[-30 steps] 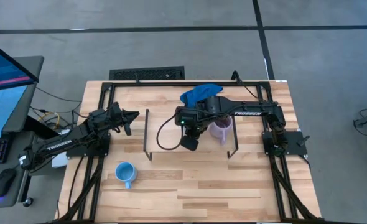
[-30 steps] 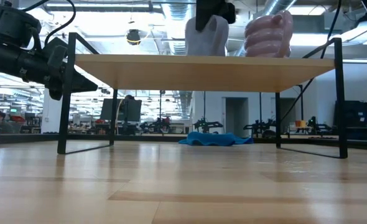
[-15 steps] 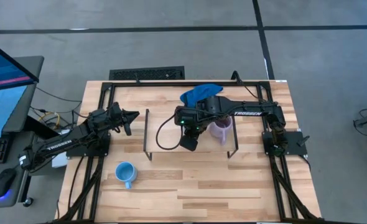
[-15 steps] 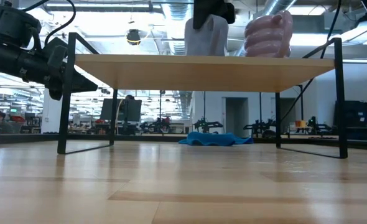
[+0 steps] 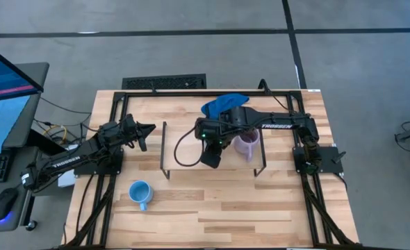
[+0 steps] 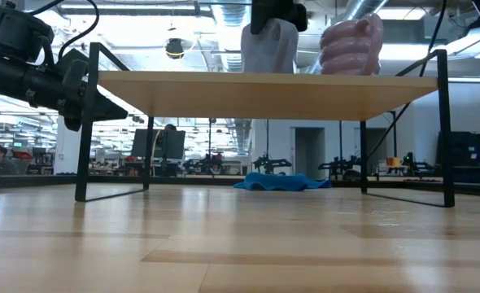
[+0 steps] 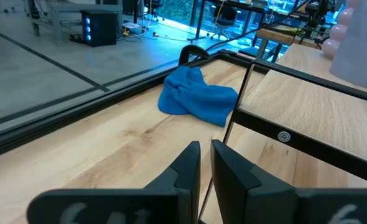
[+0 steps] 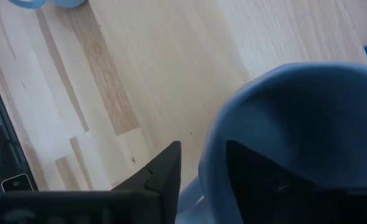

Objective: Stack small to large cups/mugs on shelf
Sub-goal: Put the blue mug on the shelf, then put the light blue mug on the shelf

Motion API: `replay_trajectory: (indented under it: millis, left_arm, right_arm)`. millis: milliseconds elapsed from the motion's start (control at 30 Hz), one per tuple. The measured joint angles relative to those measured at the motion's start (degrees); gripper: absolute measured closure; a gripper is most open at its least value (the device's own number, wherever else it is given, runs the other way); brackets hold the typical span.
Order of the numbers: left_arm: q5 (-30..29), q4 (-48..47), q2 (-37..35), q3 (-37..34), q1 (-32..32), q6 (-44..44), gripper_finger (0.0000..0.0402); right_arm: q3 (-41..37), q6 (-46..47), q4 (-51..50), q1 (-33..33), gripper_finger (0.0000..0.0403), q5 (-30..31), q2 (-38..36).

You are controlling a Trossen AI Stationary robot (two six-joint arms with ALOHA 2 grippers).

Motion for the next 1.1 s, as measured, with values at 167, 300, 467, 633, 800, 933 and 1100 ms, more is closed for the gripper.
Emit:
replay_trajectory:
  millis: [167,300,467,633,800,933,1100]
  left_arm:
    - [0.0,0.0,0.0,0.0,0.0,0.0,0.0374]
    - [0.0,0.0,0.0,0.0,0.0,0.0,0.0374]
    - [0.0,0.0,0.0,0.0,0.0,0.0,0.0374]
    - [0.0,0.0,0.0,0.0,0.0,0.0,0.0374]
    - [0.0,0.0,0.0,0.0,0.0,0.0,0.0374]
    - [0.0,0.0,0.0,0.0,0.0,0.0,0.0374]
    - [0.0,0.0,0.0,0.0,0.0,0.0,0.0374]
  right_arm:
    - [0.0,0.0,-0.3,-0.4,0.0225,0.0,0.0]
    - [0.0,0.0,-1.1,-0.8,0.0212,0.0,0.0]
    - [0.4,0.0,-2.4,-1.5,0.0199,0.0,0.0]
    - [2.4,-0.4,-2.4,-1.9,0.0193,0.1,0.0]
    - [4.9,-0.6,-2.8,-2.2,0.019,0.1,0.1]
    - [7.2,-1.4,-3.7,-2.6,0.0191,0.2,0.1]
    - [9.7,-2.3,-3.7,-3.4,0.019,1.5,0.0]
